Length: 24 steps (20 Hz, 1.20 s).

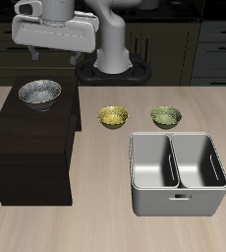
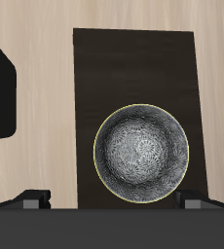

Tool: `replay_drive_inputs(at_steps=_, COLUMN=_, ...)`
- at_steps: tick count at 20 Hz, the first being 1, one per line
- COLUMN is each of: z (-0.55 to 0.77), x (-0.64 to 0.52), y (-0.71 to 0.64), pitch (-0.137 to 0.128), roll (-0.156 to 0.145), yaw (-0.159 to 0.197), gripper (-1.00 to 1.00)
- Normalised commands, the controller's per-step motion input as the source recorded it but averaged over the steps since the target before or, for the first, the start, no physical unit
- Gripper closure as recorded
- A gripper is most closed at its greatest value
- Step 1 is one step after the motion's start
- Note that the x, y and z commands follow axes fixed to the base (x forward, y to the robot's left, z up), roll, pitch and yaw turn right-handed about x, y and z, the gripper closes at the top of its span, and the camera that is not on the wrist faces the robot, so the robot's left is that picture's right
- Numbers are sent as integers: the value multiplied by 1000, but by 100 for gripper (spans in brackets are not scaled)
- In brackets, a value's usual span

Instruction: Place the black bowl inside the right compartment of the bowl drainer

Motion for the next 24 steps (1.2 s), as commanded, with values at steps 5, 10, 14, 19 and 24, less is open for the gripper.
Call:
replay_drive_inputs(at_steps=5, z=-71, x=90, y=-2, pitch=6, roll=0, yaw=-26, gripper=-100)
replay_drive_inputs(at_steps=10, z=-207, x=70, y=-33, pitch=15, roll=0, yaw=-19, gripper=-100)
replay_drive_inputs(at_steps=14, z=-242, x=7, y=112, pitch=16, roll=9, yaw=-14, gripper=-100)
replay_drive_inputs(at_steps=19, z=-196, x=2, y=145, pitch=3, roll=20, yaw=-25, gripper=-100)
replay_drive_inputs(at_steps=24, z=-202, x=-2, y=94, pitch=19, roll=6, yaw=-25, gripper=-100)
